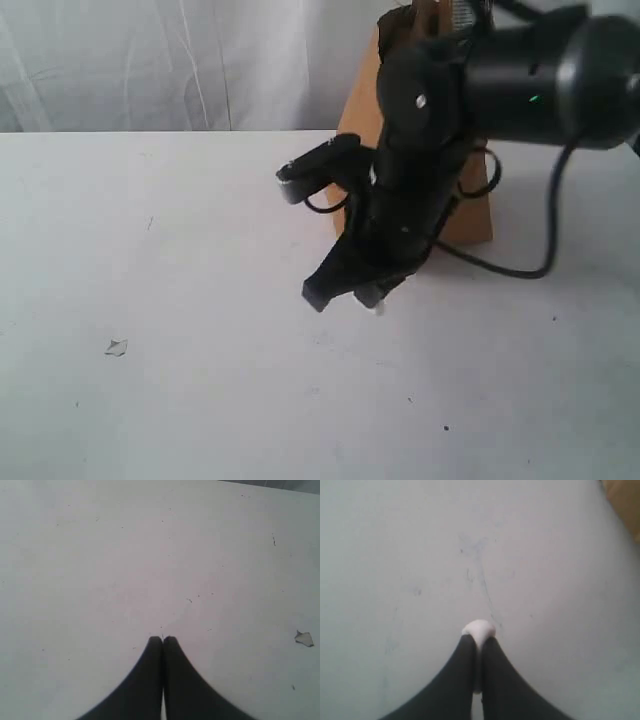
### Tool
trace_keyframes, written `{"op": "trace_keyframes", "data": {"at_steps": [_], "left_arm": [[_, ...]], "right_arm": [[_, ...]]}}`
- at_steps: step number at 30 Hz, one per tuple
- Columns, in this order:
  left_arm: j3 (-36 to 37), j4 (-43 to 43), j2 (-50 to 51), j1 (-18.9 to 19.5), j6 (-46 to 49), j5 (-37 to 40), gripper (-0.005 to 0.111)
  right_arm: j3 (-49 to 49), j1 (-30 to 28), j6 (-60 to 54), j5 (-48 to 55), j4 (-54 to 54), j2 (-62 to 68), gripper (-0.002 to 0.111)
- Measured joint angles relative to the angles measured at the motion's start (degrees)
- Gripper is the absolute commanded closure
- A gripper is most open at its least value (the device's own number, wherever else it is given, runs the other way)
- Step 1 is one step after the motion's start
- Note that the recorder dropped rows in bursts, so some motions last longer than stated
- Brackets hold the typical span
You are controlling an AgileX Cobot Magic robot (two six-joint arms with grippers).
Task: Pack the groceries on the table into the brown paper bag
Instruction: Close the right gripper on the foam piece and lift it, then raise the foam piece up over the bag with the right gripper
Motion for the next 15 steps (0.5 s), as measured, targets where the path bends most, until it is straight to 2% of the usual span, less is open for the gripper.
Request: {"op": "trace_keyframes", "data": {"at_steps": [5, 10, 15], "left_arm": [[0.0, 0.0, 0.0, 0.0, 0.0, 0.0, 0.107], [0.0, 0.0, 0.0, 0.0, 0.0, 0.0, 0.107], [0.0, 0.0, 0.0, 0.0, 0.0, 0.0, 0.107]], "right_arm": [[-0.5, 0.0, -6.4, 8.5, -1.6, -11.6, 0.108], [-0.5, 0.0, -7.4, 11.6, -6.0, -22.9, 0.108], [-0.5, 0.0, -6.1, 12.3, -19.5, -33.5, 0.108]]}}
